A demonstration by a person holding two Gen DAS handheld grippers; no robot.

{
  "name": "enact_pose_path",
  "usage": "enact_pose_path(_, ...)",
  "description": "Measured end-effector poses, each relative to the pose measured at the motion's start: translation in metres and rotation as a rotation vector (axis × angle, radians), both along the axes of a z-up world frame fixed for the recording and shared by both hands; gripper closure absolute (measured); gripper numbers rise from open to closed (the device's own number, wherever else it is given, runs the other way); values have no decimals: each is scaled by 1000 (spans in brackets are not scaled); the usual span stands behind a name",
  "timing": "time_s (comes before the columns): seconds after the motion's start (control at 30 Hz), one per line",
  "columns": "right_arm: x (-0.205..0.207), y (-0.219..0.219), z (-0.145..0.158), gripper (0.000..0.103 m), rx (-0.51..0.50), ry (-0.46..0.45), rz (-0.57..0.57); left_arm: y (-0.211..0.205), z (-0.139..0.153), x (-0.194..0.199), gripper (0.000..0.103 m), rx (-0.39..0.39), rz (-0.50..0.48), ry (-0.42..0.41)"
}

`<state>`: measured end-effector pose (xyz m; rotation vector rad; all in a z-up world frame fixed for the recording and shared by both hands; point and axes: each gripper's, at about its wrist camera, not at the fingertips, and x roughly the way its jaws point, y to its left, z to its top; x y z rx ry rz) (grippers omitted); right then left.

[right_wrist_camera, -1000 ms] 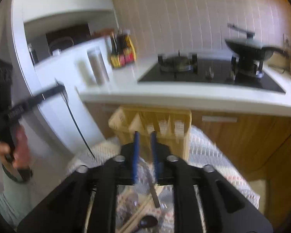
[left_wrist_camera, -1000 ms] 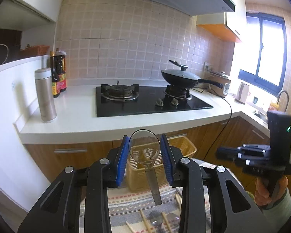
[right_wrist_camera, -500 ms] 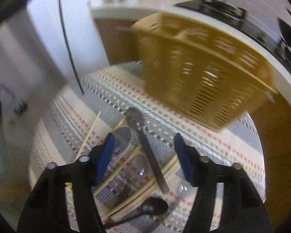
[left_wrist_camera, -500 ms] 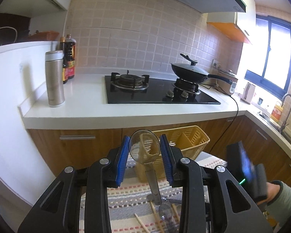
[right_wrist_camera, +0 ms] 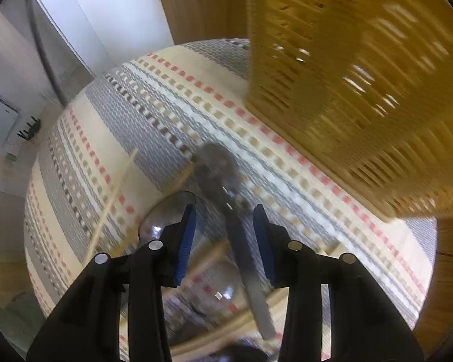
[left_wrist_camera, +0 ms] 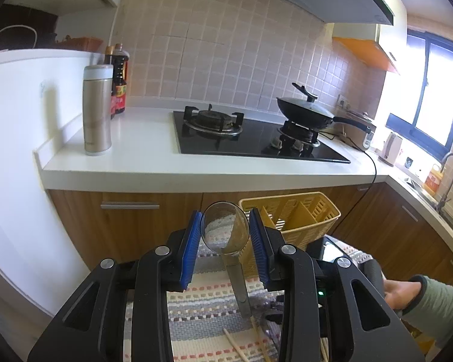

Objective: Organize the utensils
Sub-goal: 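Grasp a dark-handled clear spoon with the right tool while the left holds its spoon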

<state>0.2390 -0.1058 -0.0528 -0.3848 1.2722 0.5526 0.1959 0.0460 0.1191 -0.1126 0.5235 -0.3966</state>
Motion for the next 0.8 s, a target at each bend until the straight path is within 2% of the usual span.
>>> enact_pose_path(0.13,12,13,-2,66,2,-6,-12,1,-4,1,72,14,2,9)
enact_pose_path(0.3,31,17,-1,67,15,35,-26,0,-5,0,72,20,-3,13)
enact_pose_path(0.57,12,-17,24,67,40,9,-7,-4,-7,-1,72,34,-10,5)
enact_pose_path(0.7,7,-24,14,67,-13,22,-2,-7,-8,-1,72,29,-16,5)
enact_pose_path(0.8,5,-16,6,67,-11,13,13,-8,-9,-1,72,33,-15,7)
